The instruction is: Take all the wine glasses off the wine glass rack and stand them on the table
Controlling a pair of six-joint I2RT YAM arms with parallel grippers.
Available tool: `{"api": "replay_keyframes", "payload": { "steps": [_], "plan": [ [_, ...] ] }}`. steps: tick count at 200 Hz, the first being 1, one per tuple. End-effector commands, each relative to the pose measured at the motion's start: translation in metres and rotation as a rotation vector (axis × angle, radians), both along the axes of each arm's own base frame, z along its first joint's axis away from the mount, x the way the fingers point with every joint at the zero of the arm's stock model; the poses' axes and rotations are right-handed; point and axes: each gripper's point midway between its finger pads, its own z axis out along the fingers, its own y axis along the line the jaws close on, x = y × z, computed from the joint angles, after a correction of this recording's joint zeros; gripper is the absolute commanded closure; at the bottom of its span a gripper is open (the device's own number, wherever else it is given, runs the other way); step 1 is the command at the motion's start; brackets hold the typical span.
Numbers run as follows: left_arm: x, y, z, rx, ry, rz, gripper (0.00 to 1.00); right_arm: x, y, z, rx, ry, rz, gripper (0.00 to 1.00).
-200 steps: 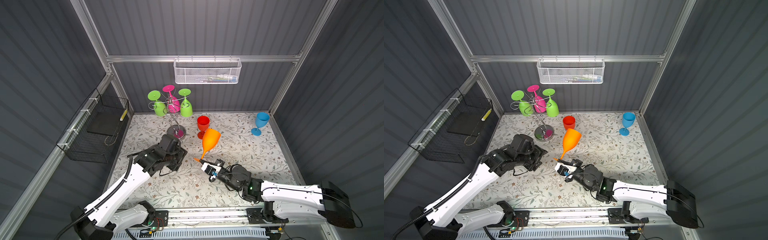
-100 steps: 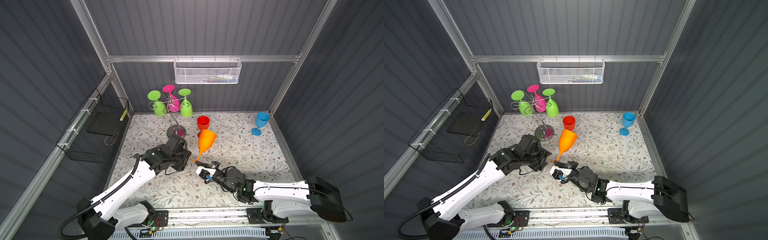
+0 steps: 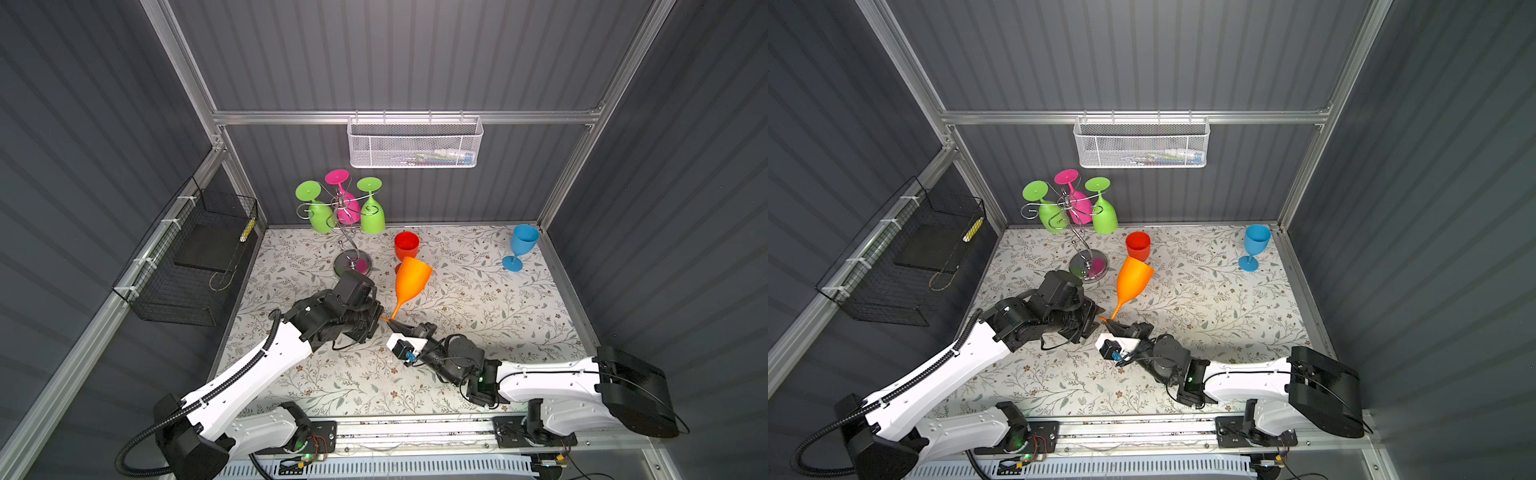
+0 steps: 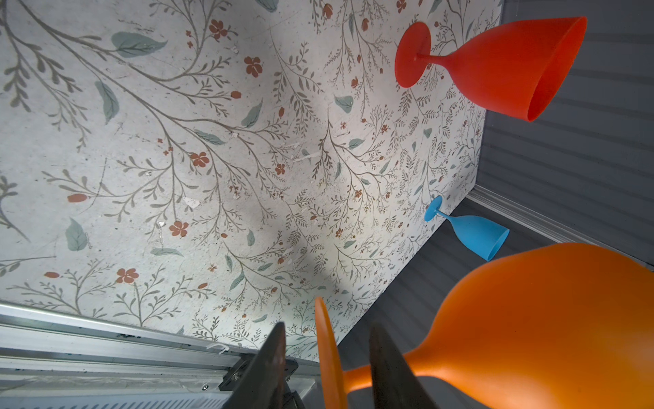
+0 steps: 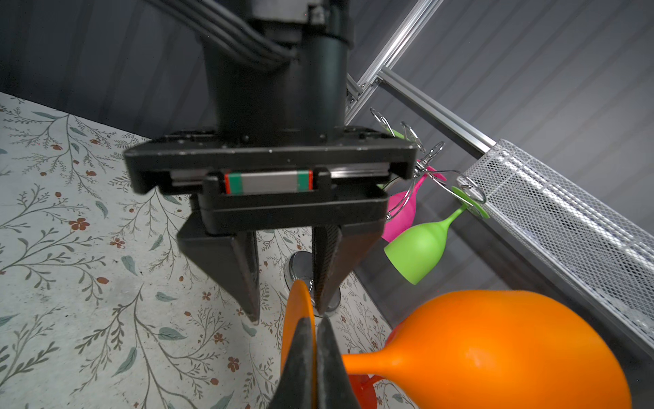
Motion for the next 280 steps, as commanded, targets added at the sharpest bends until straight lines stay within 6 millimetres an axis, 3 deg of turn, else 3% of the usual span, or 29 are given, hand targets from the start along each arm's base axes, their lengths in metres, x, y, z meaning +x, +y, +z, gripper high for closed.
{"api": "replay_keyframes", "payload": {
  "steps": [1,72,125,192,244,272,280],
  "plan": [
    [0.003,-0.002,0.001,-0.003,0.001,0.019,0.62,0.0,-0.001,0.012,0.038,-0.033,-0.011,1.0],
    [0.004,-0.004,0.0,-0.032,-0.012,0.036,0.66,0.001,0.002,0.009,0.027,-0.034,-0.015,1.0],
    [0.003,-0.002,-0.006,-0.034,-0.005,0.052,0.86,0.001,0.002,0.008,0.027,-0.03,-0.016,1.0],
    [0.002,0.004,-0.006,-0.045,-0.014,0.081,0.99,0.002,0.004,0.007,0.036,-0.025,-0.023,1.0],
    [0.007,0.006,0.0,-0.065,-0.084,0.088,1.0,-0.006,-0.012,0.023,0.086,-0.002,-0.033,0.5],
    [0.012,0.009,0.004,-0.069,-0.154,0.084,1.0,-0.012,-0.036,0.027,0.102,0.069,-0.061,0.37],
    [0.014,0.009,0.005,-0.075,-0.176,0.079,1.0,-0.013,-0.049,0.038,0.138,0.096,-0.072,0.36]
  ]
}}
